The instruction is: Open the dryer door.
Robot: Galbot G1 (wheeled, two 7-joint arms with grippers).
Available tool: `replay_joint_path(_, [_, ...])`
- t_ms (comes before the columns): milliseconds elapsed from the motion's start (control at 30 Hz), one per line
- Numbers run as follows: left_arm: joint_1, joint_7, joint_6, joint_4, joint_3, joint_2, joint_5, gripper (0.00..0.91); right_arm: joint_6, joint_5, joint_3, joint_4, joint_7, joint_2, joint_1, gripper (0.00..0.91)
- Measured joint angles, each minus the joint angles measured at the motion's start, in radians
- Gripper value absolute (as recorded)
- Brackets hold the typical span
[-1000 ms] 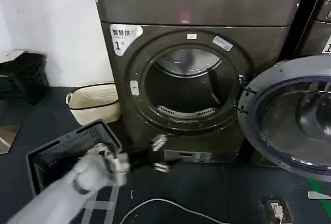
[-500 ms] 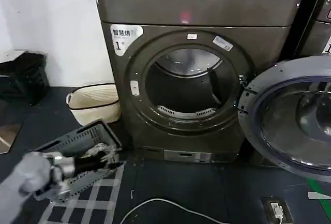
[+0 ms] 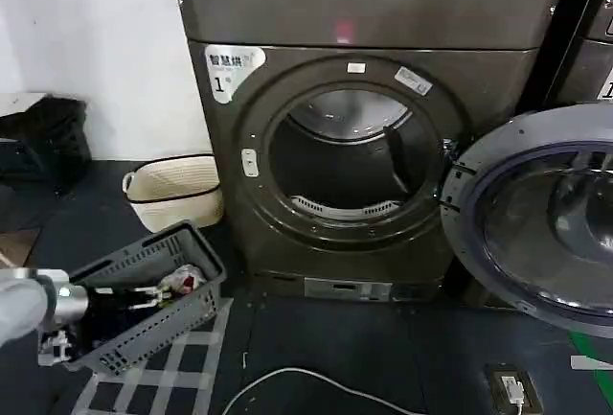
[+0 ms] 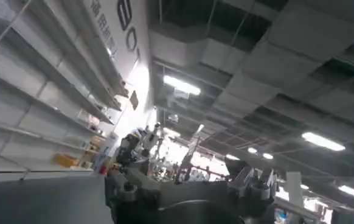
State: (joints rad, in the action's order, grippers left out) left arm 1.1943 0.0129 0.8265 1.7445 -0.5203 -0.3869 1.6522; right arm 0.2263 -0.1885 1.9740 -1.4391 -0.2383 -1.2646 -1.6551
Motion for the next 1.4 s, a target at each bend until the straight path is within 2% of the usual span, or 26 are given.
replay_joint_path(133, [-0.023,-0.027,-0.001,-0.016,0.026,-0.009,0.122,0.907,0.000,0.004,-0.001,-0.002,0.006,-0.009,0.001,0.907])
replay_joint_path(367, [-0.073,-0.050,-0.001,-0.056,0.079,-0.043,0.184,0.907,0.033,0.003,-0.008,0.002,0.014,-0.017,0.002,0.907])
replay_joint_path(633, [-0.110,-0.107,-0.002,-0.110,0.106,-0.081,0.186,0.907,0.043,0.006,-0.018,0.009,0.018,-0.027,0.005,0.907])
replay_joint_path(1400, [-0.061,-0.111,-0.003,-0.272,0.067,-0.121,0.124,0.907,0.049,0.010,-0.021,0.016,0.019,-0.031,0.006,0.907])
